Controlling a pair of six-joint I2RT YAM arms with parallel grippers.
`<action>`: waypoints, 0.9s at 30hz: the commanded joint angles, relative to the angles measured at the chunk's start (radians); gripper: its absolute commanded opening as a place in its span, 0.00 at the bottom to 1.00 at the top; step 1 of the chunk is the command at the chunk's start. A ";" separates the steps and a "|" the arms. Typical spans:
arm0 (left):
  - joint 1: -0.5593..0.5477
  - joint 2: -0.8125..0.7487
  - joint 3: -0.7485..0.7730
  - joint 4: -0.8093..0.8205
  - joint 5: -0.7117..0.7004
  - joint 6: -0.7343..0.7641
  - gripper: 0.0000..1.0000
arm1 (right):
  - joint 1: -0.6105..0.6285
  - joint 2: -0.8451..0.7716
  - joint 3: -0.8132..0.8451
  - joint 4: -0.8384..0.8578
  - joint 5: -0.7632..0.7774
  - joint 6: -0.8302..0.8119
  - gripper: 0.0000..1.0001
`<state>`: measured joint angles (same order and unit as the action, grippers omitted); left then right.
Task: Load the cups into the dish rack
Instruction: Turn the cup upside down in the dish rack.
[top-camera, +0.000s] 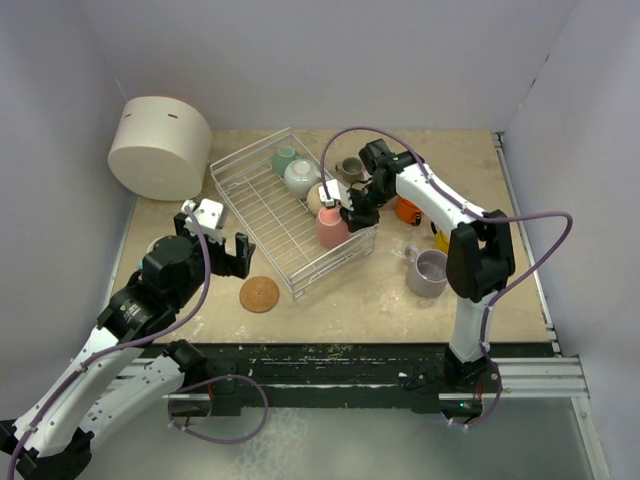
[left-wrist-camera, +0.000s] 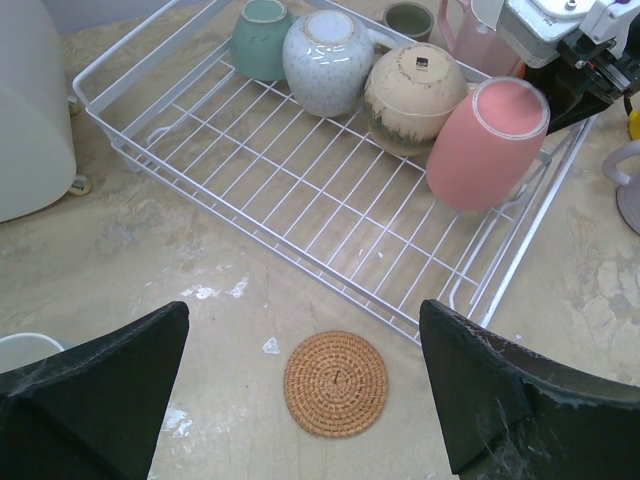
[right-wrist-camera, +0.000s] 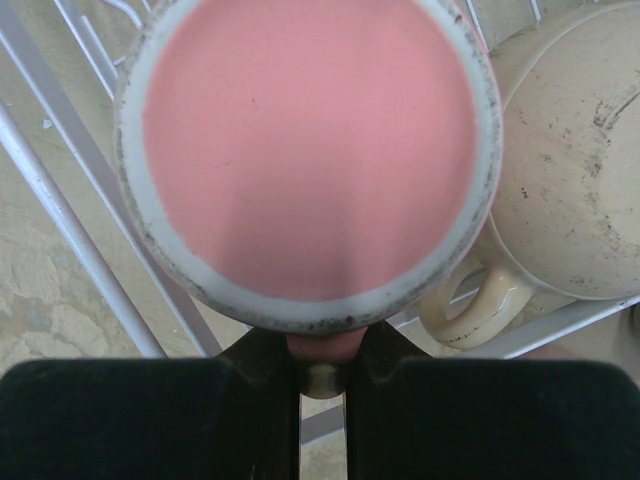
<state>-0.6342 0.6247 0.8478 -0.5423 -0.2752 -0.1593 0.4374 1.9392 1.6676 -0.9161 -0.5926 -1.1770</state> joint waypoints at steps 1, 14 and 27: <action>0.007 -0.001 0.011 0.019 -0.012 0.024 0.99 | 0.024 -0.029 0.016 0.039 0.014 0.042 0.00; 0.007 0.001 0.011 0.019 -0.009 0.024 0.99 | 0.040 -0.054 -0.076 0.118 0.135 0.141 0.07; 0.008 0.004 0.011 0.019 -0.013 0.024 0.99 | 0.040 -0.089 -0.101 0.121 0.191 0.159 0.38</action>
<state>-0.6338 0.6292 0.8478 -0.5426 -0.2768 -0.1528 0.4831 1.9366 1.5776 -0.7601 -0.4240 -1.0336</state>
